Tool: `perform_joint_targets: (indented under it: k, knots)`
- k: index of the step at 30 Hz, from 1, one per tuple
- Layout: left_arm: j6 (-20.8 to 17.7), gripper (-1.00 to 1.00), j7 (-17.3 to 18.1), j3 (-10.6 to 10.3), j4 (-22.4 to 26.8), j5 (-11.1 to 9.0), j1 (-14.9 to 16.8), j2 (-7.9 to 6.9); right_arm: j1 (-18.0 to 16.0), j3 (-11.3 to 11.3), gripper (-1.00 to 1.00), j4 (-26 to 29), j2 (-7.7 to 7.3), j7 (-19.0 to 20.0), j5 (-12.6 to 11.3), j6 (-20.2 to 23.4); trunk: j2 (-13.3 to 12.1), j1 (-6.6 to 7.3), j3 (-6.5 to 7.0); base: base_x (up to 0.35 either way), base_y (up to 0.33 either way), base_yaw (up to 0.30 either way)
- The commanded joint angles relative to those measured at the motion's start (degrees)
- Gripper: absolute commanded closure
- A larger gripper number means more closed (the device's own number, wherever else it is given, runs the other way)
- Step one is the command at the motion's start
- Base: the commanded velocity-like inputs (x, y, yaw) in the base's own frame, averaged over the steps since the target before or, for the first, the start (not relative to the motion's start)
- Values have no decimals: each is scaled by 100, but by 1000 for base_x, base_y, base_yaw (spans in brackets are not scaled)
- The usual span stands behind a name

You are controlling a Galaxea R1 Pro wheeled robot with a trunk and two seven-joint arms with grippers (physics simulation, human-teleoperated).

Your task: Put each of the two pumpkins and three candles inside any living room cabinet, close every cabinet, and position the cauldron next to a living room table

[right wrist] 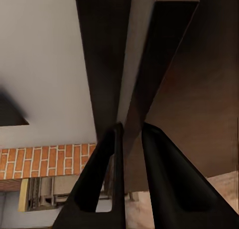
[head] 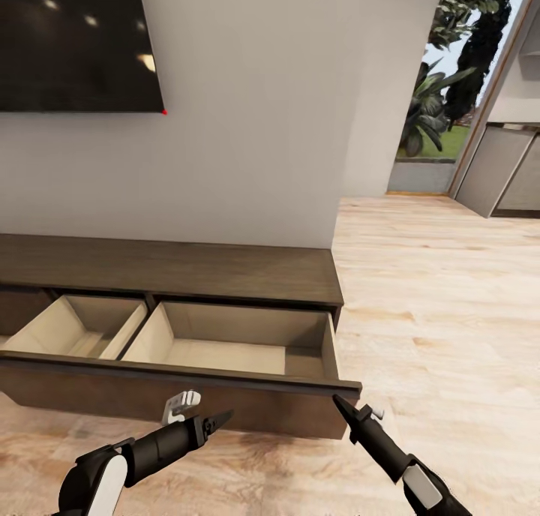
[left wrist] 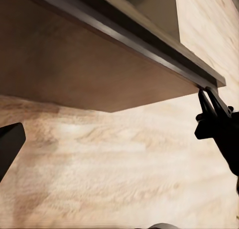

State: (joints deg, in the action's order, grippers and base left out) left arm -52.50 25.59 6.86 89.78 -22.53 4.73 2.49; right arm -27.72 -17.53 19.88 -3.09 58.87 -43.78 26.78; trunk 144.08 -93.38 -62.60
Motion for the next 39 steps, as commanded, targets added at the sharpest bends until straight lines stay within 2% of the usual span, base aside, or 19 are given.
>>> perform_joint_targets:
  k: [1, 9, 10, 27, 39]
  knots:
    - [-34, -100, 34, 18, 5, 12, 2, 6, 65, -21, 100, 7, -209, 344, -104, 108, 3, 3, -6, -81, 0, 0]
    - [-32, -100, 36, 17, 5, 12, 3, 6, 65, -18, 100, 7, -207, 344, -104, 97, 3, 3, -6, -24, 0, 0]
    - [-32, -100, 35, 17, 5, 12, 3, 6, 65, -16, -100, 7, -206, 344, -104, 95, 3, 3, -6, -2, 0, 0]
    - [-32, -100, 34, 17, 5, 12, 2, 6, 65, -21, -100, 7, -209, 344, -105, 95, 3, 3, -6, -2, 0, 0]
    - [-32, -100, 34, 17, 5, 13, 2, 6, 65, -22, -100, 7, -209, 344, -105, 94, 3, 3, -6, -79, 0, 0]
